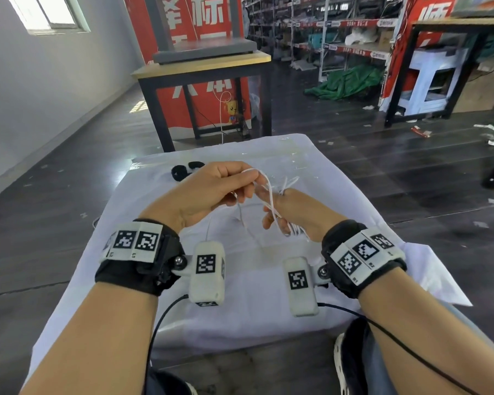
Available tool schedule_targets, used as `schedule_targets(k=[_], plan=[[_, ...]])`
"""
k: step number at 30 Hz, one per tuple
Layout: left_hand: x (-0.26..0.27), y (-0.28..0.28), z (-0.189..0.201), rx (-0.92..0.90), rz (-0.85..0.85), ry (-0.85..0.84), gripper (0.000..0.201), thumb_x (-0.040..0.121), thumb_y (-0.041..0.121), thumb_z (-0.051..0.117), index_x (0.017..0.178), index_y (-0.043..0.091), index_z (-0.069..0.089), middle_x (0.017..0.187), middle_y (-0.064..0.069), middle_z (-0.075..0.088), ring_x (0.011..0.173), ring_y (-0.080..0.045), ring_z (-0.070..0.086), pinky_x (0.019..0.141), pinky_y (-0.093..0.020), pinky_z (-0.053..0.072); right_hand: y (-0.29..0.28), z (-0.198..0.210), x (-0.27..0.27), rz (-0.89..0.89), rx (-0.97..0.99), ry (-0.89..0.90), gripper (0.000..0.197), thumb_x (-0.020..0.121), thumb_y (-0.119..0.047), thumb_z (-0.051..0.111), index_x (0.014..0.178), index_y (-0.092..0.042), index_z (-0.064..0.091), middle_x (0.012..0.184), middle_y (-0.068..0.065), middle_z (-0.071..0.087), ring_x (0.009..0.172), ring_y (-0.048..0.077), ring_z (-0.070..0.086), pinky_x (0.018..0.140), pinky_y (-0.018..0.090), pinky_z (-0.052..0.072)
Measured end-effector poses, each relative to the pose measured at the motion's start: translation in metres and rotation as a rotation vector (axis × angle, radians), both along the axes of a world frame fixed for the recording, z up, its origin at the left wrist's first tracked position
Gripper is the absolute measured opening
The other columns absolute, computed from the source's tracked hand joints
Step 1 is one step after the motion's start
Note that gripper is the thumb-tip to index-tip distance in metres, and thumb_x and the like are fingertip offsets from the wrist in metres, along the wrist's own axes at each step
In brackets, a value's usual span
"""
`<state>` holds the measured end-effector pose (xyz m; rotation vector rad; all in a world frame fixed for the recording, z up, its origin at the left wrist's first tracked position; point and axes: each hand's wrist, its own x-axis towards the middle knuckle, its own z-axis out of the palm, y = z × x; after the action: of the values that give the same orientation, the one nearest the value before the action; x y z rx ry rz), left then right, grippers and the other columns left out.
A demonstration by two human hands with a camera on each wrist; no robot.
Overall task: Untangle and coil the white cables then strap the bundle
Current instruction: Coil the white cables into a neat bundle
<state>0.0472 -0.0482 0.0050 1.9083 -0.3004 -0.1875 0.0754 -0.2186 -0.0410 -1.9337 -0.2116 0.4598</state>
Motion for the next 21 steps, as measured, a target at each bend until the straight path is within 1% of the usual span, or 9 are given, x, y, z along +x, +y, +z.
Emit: schedule_targets(k=[3, 5, 7, 10, 13, 14, 16, 18, 21], plan=[[0.006, -0.006, -0.008, 0.064, 0.097, -0.069, 0.026, 0.100, 0.023, 0.048, 0.097, 0.011, 0.071, 0.075, -0.004, 0.059, 0.060, -0.006, 0.048, 0.057, -0.019, 0.038, 0.003, 0.003, -0.005, 0.042, -0.013, 0.067, 0.074, 0.085, -0.076, 0.033, 0.091, -0.007, 0.060, 0.064, -0.001, 0.067, 0.039, 0.008, 0.039, 0.043, 0.017, 0.036], [0.009, -0.007, -0.010, 0.075, 0.192, -0.145, 0.022, 0.098, 0.025, 0.052, 0.093, 0.018, 0.072, 0.067, 0.004, 0.058, 0.058, -0.004, 0.048, 0.055, -0.017, 0.039, 0.003, 0.003, -0.005, 0.053, 0.039, 0.117, 0.082, 0.081, -0.082, 0.026, 0.086, -0.008, 0.061, 0.062, 0.003, 0.066, 0.043, 0.011, 0.040, 0.047, 0.021, 0.035], [0.012, -0.008, -0.012, 0.048, 0.275, -0.188, 0.016, 0.094, 0.023, 0.059, 0.096, 0.019, 0.074, 0.063, 0.017, 0.061, 0.054, 0.000, 0.048, 0.053, -0.012, 0.040, 0.004, 0.002, -0.005, 0.077, 0.107, 0.178, 0.090, 0.081, -0.083, 0.017, 0.082, -0.006, 0.063, 0.062, 0.009, 0.064, 0.041, 0.013, 0.042, 0.045, 0.021, 0.033], [0.015, -0.007, -0.017, 0.043, 0.350, -0.228, 0.013, 0.091, 0.019, 0.064, 0.098, 0.015, 0.075, 0.072, 0.021, 0.068, 0.055, 0.005, 0.052, 0.056, -0.009, 0.043, 0.004, 0.001, -0.005, 0.135, 0.092, 0.213, 0.097, 0.081, -0.083, 0.013, 0.084, -0.001, 0.065, 0.064, 0.013, 0.063, 0.042, 0.015, 0.040, 0.045, 0.022, 0.032], [0.018, -0.002, -0.022, 0.074, 0.404, -0.266, 0.010, 0.089, 0.018, 0.067, 0.094, 0.018, 0.075, 0.091, 0.011, 0.072, 0.071, 0.007, 0.061, 0.064, -0.007, 0.046, 0.002, 0.003, -0.005, 0.180, 0.028, 0.170, 0.078, 0.083, -0.078, 0.031, 0.085, -0.007, 0.063, 0.063, 0.005, 0.063, 0.042, 0.012, 0.039, 0.046, 0.021, 0.033], [0.019, -0.001, -0.024, 0.077, 0.413, -0.267, 0.009, 0.088, 0.018, 0.067, 0.093, 0.019, 0.075, 0.092, 0.010, 0.072, 0.072, 0.007, 0.061, 0.065, -0.006, 0.046, 0.001, 0.003, -0.004, 0.203, 0.011, 0.154, 0.066, 0.085, -0.071, 0.041, 0.087, -0.009, 0.062, 0.061, 0.002, 0.061, 0.043, 0.011, 0.038, 0.047, 0.020, 0.032], [0.021, 0.002, -0.026, 0.082, 0.423, -0.257, 0.008, 0.087, 0.018, 0.068, 0.093, 0.020, 0.074, 0.086, 0.006, 0.069, 0.064, 0.004, 0.057, 0.063, -0.007, 0.045, 0.000, 0.001, -0.003, 0.227, 0.020, 0.142, 0.047, 0.089, -0.056, 0.053, 0.087, -0.009, 0.061, 0.058, -0.001, 0.059, 0.042, 0.010, 0.038, 0.046, 0.020, 0.032], [0.022, 0.007, -0.028, 0.098, 0.433, -0.252, 0.008, 0.087, 0.019, 0.069, 0.093, 0.020, 0.074, 0.082, 0.003, 0.067, 0.061, 0.002, 0.054, 0.061, -0.008, 0.045, 0.001, -0.002, -0.002, 0.212, 0.071, 0.162, 0.040, 0.092, -0.048, 0.054, 0.086, -0.009, 0.060, 0.055, -0.002, 0.058, 0.040, 0.009, 0.039, 0.043, 0.017, 0.033], [0.023, 0.014, -0.028, 0.104, 0.449, -0.250, 0.010, 0.088, 0.019, 0.067, 0.095, 0.020, 0.075, 0.086, 0.005, 0.070, 0.067, 0.000, 0.057, 0.063, -0.007, 0.045, 0.001, 0.000, 0.000, 0.186, 0.218, 0.247, 0.040, 0.094, -0.046, 0.052, 0.084, -0.008, 0.057, 0.051, -0.002, 0.050, 0.038, 0.008, 0.038, 0.039, 0.016, 0.034]])
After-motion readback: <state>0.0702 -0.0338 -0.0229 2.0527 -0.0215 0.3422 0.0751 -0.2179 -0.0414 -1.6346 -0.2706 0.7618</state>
